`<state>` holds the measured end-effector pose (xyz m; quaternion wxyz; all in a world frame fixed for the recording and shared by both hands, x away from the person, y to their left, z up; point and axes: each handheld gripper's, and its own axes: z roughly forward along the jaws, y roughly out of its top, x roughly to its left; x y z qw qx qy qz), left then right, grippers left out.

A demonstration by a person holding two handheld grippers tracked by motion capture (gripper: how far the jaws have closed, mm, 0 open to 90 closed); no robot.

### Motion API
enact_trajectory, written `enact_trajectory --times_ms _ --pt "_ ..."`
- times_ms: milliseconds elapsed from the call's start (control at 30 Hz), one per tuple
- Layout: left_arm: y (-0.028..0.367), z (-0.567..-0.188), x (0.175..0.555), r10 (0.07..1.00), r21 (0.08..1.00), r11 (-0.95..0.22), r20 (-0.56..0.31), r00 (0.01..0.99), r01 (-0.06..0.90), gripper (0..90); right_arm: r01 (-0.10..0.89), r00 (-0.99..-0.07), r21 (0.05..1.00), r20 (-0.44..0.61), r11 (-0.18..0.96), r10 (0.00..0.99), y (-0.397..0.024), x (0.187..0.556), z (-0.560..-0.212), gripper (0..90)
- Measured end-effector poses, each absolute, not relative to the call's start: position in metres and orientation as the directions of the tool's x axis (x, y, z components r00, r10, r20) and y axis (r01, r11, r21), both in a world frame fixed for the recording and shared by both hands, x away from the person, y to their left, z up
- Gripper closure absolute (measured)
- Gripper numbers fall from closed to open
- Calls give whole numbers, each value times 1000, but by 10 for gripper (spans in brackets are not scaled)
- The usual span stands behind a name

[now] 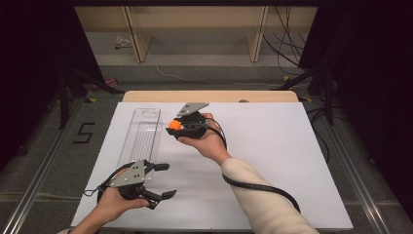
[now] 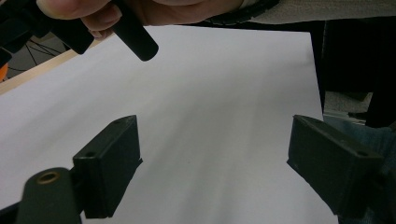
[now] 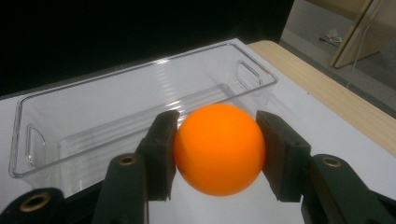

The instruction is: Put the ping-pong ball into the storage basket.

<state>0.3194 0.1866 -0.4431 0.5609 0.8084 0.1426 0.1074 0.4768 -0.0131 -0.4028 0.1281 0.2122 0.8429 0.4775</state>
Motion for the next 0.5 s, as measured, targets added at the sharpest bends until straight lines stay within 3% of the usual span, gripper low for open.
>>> enact_trajectory --times_ms 500 --pt "186 -443 319 346 937 -333 13 938 109 165 230 -883 856 -16 462 469 -3 478 -403 514"
